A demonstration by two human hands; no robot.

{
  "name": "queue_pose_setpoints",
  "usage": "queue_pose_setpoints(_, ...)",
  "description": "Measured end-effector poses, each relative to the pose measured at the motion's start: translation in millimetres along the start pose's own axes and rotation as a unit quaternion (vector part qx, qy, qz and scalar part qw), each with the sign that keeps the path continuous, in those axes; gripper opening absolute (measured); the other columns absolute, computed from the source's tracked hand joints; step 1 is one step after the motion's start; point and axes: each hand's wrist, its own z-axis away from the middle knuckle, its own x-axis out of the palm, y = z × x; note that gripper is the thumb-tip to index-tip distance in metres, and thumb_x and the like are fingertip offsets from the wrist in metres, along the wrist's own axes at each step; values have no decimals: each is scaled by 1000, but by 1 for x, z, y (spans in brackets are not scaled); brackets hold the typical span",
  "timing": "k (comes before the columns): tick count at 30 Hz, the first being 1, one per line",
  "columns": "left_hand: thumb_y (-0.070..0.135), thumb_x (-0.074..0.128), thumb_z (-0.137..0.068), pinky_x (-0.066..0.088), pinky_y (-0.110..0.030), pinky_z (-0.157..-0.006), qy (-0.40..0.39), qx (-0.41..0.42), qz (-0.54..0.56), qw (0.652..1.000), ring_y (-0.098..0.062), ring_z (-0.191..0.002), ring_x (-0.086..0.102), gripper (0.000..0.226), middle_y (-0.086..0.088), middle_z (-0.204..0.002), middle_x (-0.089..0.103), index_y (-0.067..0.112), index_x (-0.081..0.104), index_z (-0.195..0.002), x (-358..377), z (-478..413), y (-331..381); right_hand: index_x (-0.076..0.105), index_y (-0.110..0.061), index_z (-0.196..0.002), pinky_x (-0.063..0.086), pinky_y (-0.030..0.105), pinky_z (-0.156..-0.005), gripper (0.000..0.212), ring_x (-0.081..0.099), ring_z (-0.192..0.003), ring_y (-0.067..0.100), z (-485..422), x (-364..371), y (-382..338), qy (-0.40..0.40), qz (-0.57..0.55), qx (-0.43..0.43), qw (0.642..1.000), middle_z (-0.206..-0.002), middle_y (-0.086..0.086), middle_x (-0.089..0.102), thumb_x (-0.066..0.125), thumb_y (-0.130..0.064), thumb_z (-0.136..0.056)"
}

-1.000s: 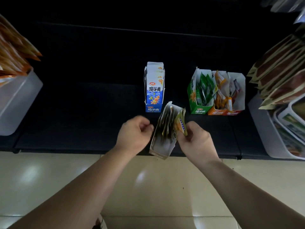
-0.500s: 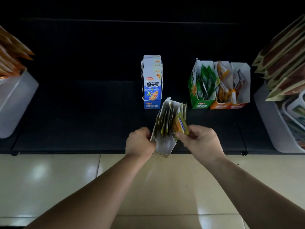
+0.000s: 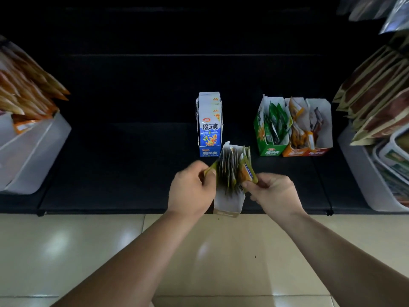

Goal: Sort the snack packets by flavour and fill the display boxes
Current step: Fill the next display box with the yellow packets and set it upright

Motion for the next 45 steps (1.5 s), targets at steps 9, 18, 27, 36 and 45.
queue_pose_setpoints(9,23,53,-107,60,-35,-50,15,-165,192,967,-23,-56,75,11,-5,-99,71,20,63,-109,-50,12,41,65,-26,-88,63,54,-70,7,74,-72,25,13,-23,-29,82,-46,-21,995,-74,0,73,64,-27,-95)
queue_pose_setpoints(18,15,65,-96,40,-25,-45,44,-278,288,915,-21,-64,59,4,-11,-84,73,16,69,-99,-61,30,26,66,-11,-103,60,42,-53,6,67,-54,25,43,-42,-64,8,-78,-9,997,-75,16,72,62,-8,-100)
queue_pose_setpoints(27,-4,72,-88,60,-34,-62,-104,-233,265,930,-14,-84,76,38,6,-93,80,25,68,-113,-53,42,28,71,-19,-102,64,41,-65,15,71,-64,22,42,-20,-49,-50,-101,50,992,-80,8,76,58,-10,-104)
queue_pose_setpoints(36,13,73,-93,61,-38,-81,-96,-221,246,939,-19,-89,76,4,-3,-92,79,15,70,-95,-38,36,26,67,-23,-98,46,31,-61,8,56,-62,11,23,-15,-55,-79,-33,-12,996,-78,10,68,60,-25,-102)
queue_pose_setpoints(45,8,77,-83,45,-27,-57,-72,-175,209,959,-12,-60,53,24,0,-64,59,12,57,-70,-41,38,32,68,-24,-109,59,53,-93,16,74,-98,27,22,-30,-85,-87,-109,-25,990,-102,4,78,63,-38,-102)
